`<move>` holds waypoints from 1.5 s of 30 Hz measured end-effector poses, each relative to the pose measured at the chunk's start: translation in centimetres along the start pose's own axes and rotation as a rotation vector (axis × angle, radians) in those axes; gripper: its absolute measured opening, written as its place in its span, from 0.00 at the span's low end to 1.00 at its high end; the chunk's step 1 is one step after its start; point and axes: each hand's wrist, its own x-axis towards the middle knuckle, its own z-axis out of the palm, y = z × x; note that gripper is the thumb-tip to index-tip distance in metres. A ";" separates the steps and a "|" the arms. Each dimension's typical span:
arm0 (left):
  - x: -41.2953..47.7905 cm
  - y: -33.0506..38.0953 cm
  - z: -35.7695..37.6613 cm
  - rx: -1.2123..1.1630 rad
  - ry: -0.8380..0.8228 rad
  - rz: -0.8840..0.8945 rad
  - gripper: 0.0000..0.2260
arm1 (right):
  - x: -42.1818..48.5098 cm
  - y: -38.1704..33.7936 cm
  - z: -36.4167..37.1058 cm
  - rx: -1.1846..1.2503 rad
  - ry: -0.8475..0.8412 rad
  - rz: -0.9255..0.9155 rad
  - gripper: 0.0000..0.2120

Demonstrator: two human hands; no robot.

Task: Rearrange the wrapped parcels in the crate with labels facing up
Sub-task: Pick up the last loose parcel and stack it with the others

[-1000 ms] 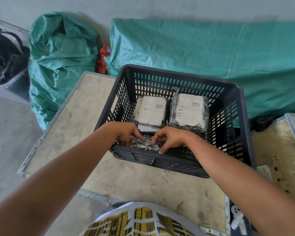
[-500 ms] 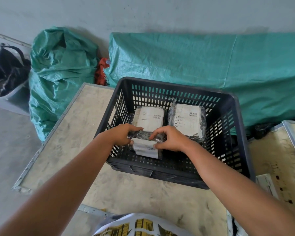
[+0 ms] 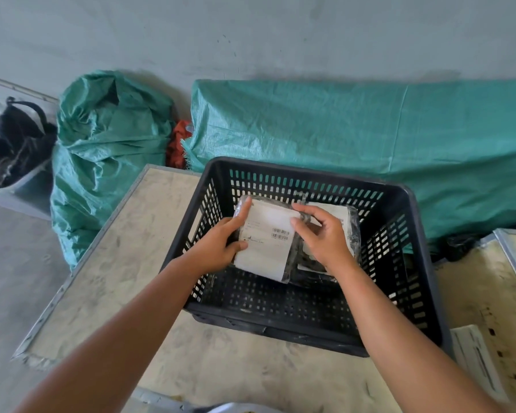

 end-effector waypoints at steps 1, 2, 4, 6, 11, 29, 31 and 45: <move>0.2 -0.3 0.0 -0.026 0.014 -0.019 0.44 | 0.0 0.0 0.2 -0.008 0.010 -0.038 0.18; 0.4 -0.5 0.0 -0.059 0.031 -0.037 0.43 | 0.0 0.0 0.3 -0.057 0.016 -0.078 0.21; 1.0 -0.9 -0.1 -0.147 0.059 -0.050 0.42 | -0.2 0.3 0.5 -0.229 -0.016 -0.116 0.30; 1.8 -1.3 -0.3 -0.197 0.078 -0.053 0.41 | -0.4 0.5 1.0 -0.339 -0.091 -0.086 0.37; 4.0 -1.3 -0.6 -0.211 0.039 -0.108 0.39 | 1.3 0.8 2.2 -0.475 -0.201 -0.012 0.46; 6.4 -3.5 2.4 0.230 -0.173 -0.129 0.44 | 3.4 5.2 1.6 -1.078 -0.302 0.113 0.55; 6.9 -3.7 2.0 0.251 -0.214 -0.117 0.44 | 3.5 5.5 1.4 -1.119 -0.304 0.125 0.56; 6.6 -1.3 1.9 0.300 -0.086 -0.154 0.41 | 2.1 3.0 1.2 -0.994 -0.221 0.159 0.40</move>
